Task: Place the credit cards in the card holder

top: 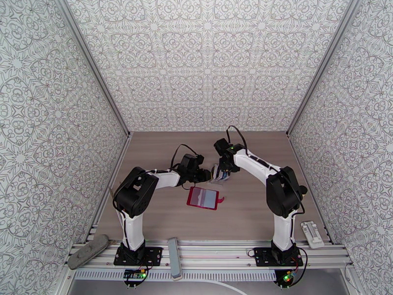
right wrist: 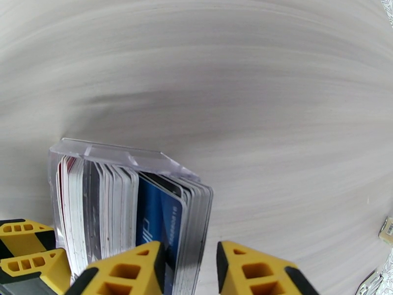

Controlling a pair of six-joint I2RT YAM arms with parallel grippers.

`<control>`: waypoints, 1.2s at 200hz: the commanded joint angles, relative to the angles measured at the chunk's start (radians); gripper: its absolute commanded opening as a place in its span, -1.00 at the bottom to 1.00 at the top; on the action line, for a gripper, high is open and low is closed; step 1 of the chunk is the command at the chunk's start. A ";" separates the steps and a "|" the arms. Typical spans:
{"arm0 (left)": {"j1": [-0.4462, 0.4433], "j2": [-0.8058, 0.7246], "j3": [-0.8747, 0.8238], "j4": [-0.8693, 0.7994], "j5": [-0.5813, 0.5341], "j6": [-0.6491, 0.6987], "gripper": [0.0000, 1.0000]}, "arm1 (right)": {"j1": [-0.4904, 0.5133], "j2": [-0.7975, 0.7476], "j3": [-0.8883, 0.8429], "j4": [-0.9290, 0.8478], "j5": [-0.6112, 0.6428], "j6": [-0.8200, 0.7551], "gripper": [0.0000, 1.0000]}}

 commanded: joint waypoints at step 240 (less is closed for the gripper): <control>0.011 0.045 0.000 -0.040 0.015 -0.019 -0.29 | 0.018 -0.009 0.071 0.000 -0.121 0.003 -1.00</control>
